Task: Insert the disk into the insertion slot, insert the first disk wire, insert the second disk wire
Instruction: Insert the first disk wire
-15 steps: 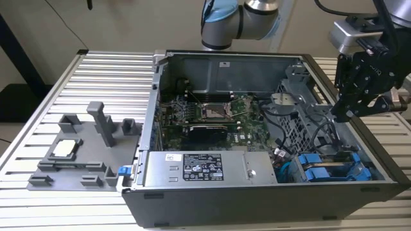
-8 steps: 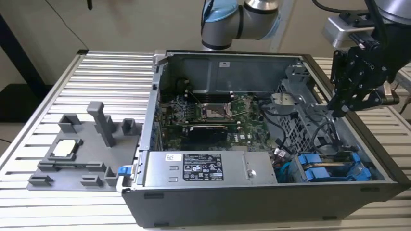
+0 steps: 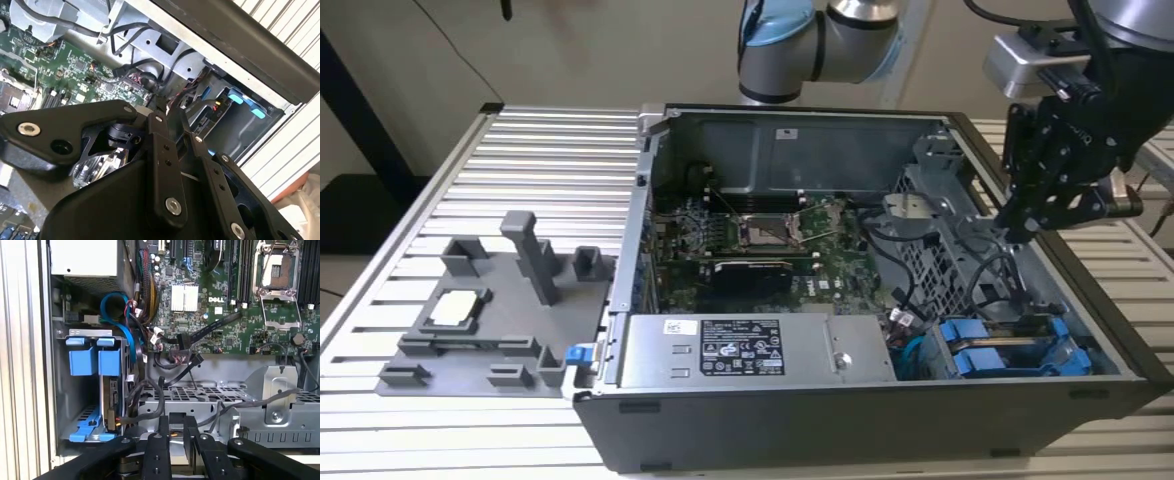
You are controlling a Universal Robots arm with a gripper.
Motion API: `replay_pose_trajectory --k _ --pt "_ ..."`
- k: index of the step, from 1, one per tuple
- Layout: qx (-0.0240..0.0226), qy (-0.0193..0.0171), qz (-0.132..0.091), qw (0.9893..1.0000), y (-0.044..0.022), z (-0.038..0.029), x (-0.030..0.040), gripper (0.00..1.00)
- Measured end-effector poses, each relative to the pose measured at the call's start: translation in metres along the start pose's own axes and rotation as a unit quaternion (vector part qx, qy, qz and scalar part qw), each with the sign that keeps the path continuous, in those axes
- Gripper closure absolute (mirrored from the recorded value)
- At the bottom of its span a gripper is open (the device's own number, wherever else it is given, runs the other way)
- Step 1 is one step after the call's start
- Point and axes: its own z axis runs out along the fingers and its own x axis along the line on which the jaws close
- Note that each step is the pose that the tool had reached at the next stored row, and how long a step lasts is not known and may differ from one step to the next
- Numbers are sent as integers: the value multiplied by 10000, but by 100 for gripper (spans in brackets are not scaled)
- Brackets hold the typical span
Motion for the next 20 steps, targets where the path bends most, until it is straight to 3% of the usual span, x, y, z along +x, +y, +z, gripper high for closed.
replay_pose_trajectory --k 14,20 --pt "-3 -7 -59 10000 318 -9 -26 73" --pt "-14 -21 -281 9996 362 -1 -40 73"
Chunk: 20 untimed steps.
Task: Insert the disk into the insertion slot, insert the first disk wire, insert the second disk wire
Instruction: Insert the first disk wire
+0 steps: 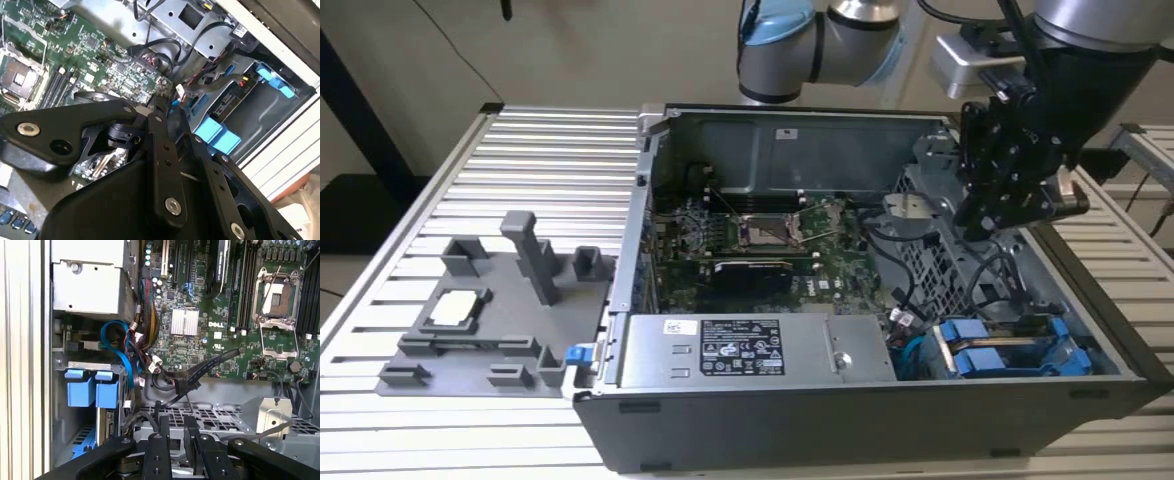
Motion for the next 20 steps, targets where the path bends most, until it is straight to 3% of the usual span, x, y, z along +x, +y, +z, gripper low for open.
replay_pose_trajectory --k 8,13,20 --pt "6 -2 -10 10000 257 7 -63 73" --pt "-3 84 -42 10000 293 21 -69 73" --pt "-13 90 -269 9996 335 58 -76 73"
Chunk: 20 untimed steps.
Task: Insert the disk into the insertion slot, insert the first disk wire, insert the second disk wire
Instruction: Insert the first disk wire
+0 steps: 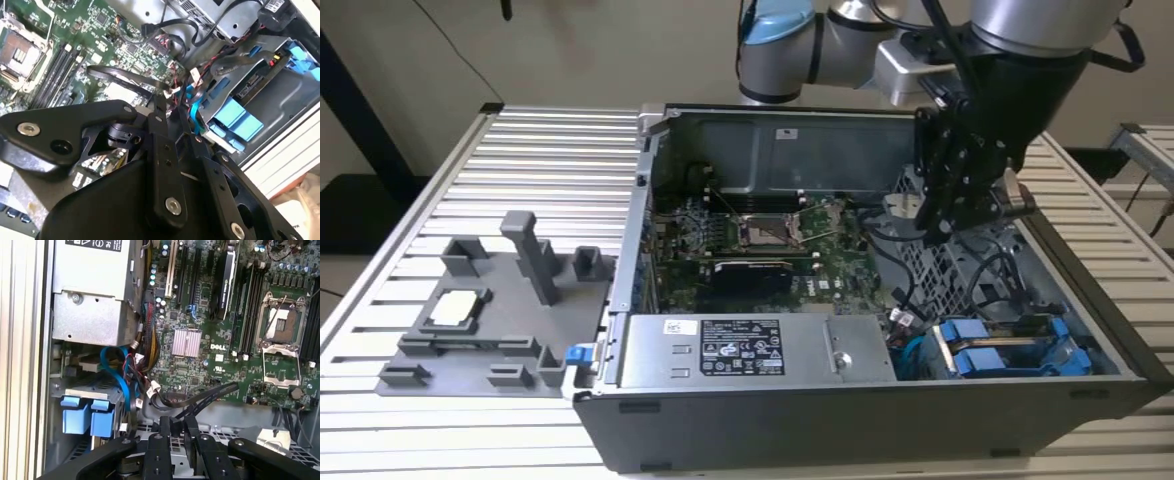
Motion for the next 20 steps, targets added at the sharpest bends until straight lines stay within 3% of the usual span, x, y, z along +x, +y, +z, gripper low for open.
replay_pose_trajectory --k 8,16,18,20 --pt "71 7 -73 9999 55 45 -6 73" --pt "74 6 -73 9999 59 48 -6 73" --pt "74 6 -73 9999 59 48 -6 83" --pt "74 6 -73 9999 60 48 -6 83"
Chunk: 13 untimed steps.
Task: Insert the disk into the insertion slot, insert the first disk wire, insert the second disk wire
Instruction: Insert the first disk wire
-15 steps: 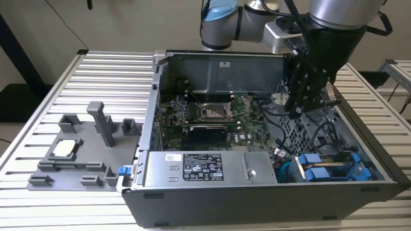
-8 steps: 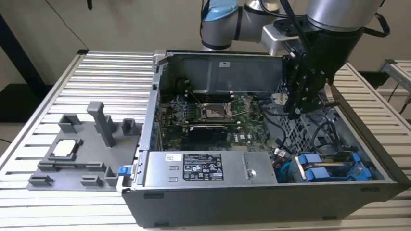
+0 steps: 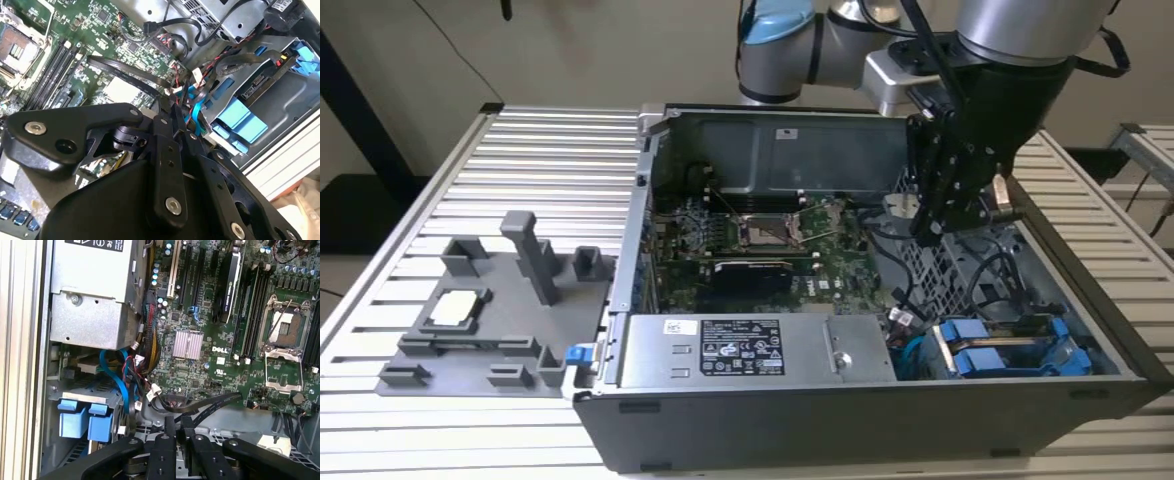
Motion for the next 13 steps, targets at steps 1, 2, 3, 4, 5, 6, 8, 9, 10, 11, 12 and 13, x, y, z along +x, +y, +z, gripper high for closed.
replay_pose_trajectory --k 1,2,3,4,5,6,8,9,10,11,12,13 --pt "0 0 0 10000 0 0 0 83" --pt "0 0 0 10000 1 0 0 83" --pt "0 0 0 10000 1 0 0 83" --pt "0 0 0 10000 1 0 0 84" --pt "0 0 0 10000 2 0 0 84" --pt "0 0 0 10000 2 0 0 84" --pt "0 1 0 10000 2 -1 -1 84" --pt "0 1 0 10000 2 -1 -1 84" --pt "0 1 0 10000 3 -1 -1 84" --pt "0 0 0 10000 3 -1 0 84" --pt "0 -1 1 10000 2 1 1 84" --pt "0 -1 0 10000 -2 0 6 84"
